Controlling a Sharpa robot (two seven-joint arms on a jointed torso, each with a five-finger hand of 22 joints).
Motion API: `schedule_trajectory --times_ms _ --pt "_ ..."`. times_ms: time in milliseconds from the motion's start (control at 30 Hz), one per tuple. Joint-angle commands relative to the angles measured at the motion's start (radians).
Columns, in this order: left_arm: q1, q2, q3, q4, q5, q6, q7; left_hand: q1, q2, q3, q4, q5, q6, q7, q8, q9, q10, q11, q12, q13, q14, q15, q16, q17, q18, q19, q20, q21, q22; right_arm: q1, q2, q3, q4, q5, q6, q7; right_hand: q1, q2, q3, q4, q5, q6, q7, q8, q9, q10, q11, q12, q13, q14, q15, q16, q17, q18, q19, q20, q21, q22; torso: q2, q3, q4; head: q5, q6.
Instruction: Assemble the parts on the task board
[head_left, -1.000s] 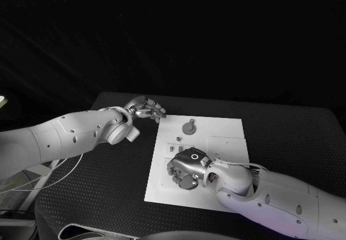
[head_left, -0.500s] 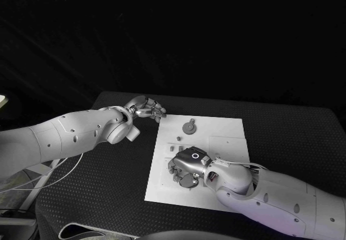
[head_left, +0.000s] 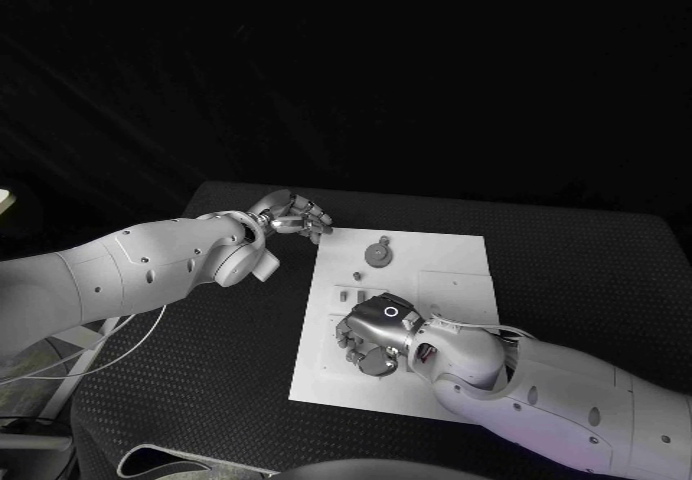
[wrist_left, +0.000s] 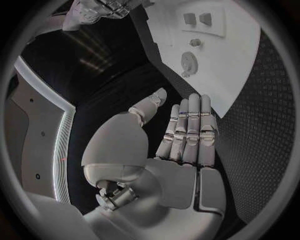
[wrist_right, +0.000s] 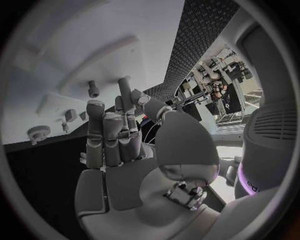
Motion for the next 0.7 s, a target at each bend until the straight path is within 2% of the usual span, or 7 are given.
schedule_trajectory --times_ms 33,700 --pt "0.001 0.000 0.001 0.001 0.006 0.011 0.007 -0.010 0.003 -0.005 0.001 -0.002 -0.008 0.001 0.005 -0.001 -0.008 0.000 0.004 -0.002 0.006 0.001 -0.006 0.001 0.009 0.001 0.002 0.006 -0.001 -0.003 -0.002 -0.002 0.003 -0.003 0.015 0.002 0.011 0.019 0.004 0.000 0.002 0.003 0.000 0.003 0.002 0.076 -0.024 0.019 0.065 -0.004 -0.008 0.003 0.002 0.069 0.005 -0.012 0.006 0.022 0.000 -0.0002 0.0002 0.000 0.000" --pt "0.001 0.003 0.001 -0.001 0.006 0.012 0.006 -0.011 0.004 -0.005 0.001 -0.002 -0.009 0.001 0.005 -0.001 -0.008 0.001 0.005 -0.002 0.006 0.001 -0.007 0.002 0.009 0.001 0.002 0.006 -0.002 -0.003 -0.003 -0.002 0.007 -0.003 0.016 0.002 0.011 0.019 0.004 0.000 0.002 0.004 0.000 0.003 0.003 0.077 -0.025 0.019 0.067 -0.004 -0.008 0.004 0.002 0.069 0.005 -0.012 0.006 0.022 0.000 0.0004 -0.0006 0.001 -0.006"
